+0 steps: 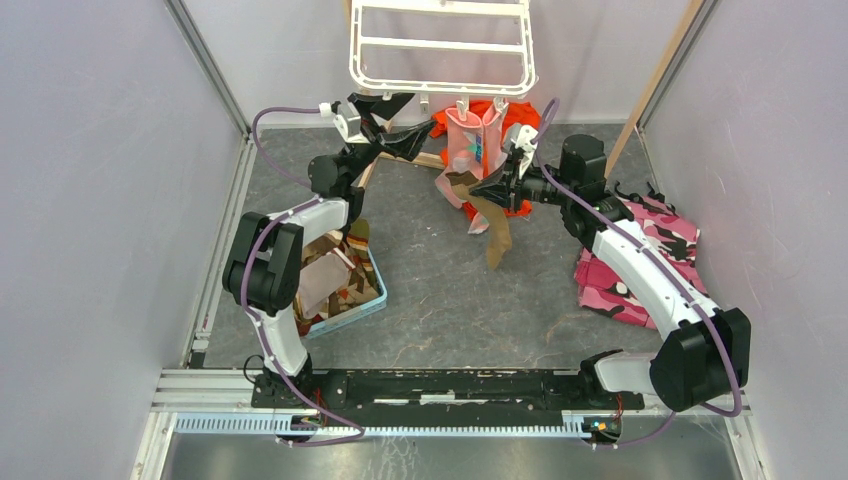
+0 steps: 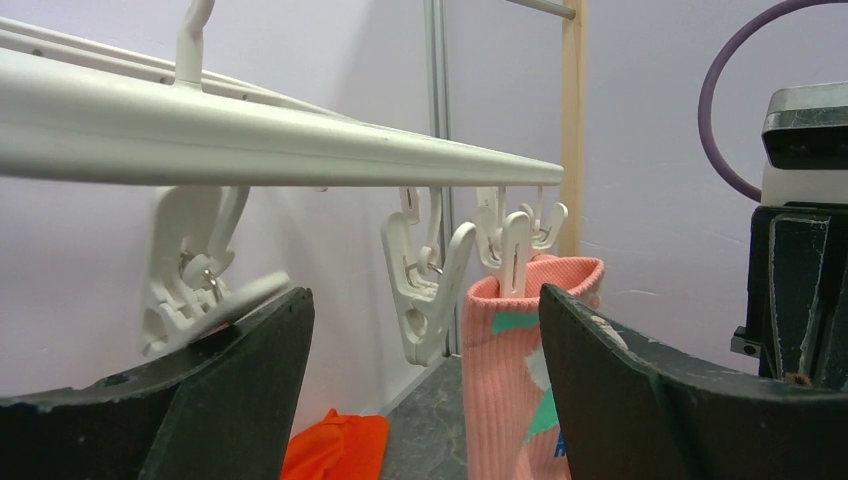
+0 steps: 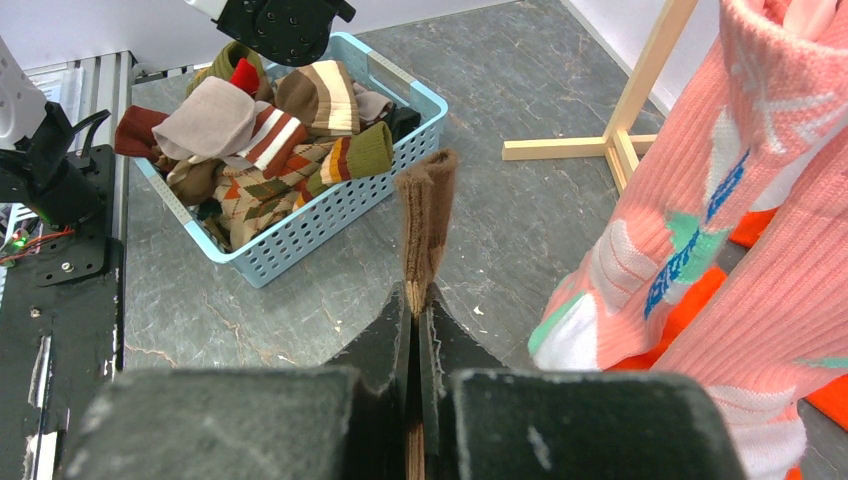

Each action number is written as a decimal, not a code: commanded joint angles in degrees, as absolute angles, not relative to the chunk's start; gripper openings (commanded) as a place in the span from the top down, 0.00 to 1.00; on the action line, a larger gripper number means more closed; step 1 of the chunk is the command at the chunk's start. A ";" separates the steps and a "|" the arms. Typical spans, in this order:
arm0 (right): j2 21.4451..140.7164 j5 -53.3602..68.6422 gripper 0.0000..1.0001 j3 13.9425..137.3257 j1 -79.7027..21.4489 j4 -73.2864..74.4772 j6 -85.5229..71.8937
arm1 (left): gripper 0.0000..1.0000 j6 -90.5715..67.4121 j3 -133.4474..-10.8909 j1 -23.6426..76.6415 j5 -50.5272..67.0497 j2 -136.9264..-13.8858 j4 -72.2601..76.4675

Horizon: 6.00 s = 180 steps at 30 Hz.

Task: Clip the socks to the hanger
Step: Open the clamp at the hanger, then clamp the sock onto the hanger.

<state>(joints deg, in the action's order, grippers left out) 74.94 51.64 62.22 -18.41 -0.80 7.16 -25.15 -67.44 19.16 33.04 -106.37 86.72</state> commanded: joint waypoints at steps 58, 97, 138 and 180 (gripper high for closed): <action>73.71 48.35 1.00 65.18 -20.03 -6.12 -0.73 | 0.86 -40.25 -74.89 19.45 33.33 -107.16 99.58; 89.64 35.86 1.00 63.02 -24.47 -43.79 -54.79 | 0.88 -52.48 -76.73 19.53 30.14 -106.97 99.51; 96.41 37.42 1.00 66.92 -22.33 -59.66 -70.80 | 0.88 -55.28 -76.06 19.67 30.74 -105.92 99.53; 97.77 44.32 1.00 76.20 -19.45 -46.76 -53.69 | 0.85 -56.83 -76.65 19.68 31.24 -106.33 99.53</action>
<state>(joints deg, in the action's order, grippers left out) 97.08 42.65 73.34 -19.62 -43.42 -52.64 -54.54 -74.67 19.57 30.98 -108.60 86.85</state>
